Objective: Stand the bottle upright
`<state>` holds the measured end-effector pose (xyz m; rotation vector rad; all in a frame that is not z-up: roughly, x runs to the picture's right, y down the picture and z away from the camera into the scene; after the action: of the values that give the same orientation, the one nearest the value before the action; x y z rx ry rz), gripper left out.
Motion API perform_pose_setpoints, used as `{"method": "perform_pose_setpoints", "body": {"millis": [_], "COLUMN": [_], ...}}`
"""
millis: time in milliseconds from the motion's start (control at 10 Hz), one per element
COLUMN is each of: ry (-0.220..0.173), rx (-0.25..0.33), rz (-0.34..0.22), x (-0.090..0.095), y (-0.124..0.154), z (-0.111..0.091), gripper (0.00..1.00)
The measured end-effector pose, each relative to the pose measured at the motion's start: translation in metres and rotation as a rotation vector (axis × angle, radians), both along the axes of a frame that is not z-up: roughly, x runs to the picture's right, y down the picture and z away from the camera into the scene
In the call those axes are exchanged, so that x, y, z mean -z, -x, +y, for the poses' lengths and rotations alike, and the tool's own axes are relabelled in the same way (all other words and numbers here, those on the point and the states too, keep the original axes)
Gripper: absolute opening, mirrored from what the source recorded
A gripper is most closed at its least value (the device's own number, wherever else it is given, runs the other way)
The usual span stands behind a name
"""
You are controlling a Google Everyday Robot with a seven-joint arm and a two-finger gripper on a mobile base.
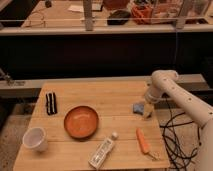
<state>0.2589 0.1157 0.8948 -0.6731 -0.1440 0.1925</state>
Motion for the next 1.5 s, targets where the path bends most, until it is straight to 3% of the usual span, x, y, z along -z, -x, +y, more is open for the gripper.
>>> {"method": "perform_pose_setpoints", "body": {"millis": [200,400,500,600,800,900,1100,1200,1500], "ry": [-0.016,-0.046,-0.059,-0.076,-0.062,-0.062,-0.068,-0.075,-0.098], "rx": [0.057,0.101,0.12,0.141,0.188,0.217,0.292,0.357,0.518], "rz": [-0.088,-0.171,-0.213,-0.281,-0.416,-0.451,-0.503,-0.528,-0.534], "x": [0.009,0.043,0.065,0.104,0.168,0.19,0.212,0.214,0.192], "y": [0.015,0.028,0.034,0.041,0.065,0.078,0.117,0.144,0.184], "z": [0.011,0.023,0.029,0.035,0.054,0.066,0.087,0.099,0.126], "gripper": [0.8,0.8,0.8,0.8,0.8,0.8,0.8,0.8,0.8]}}
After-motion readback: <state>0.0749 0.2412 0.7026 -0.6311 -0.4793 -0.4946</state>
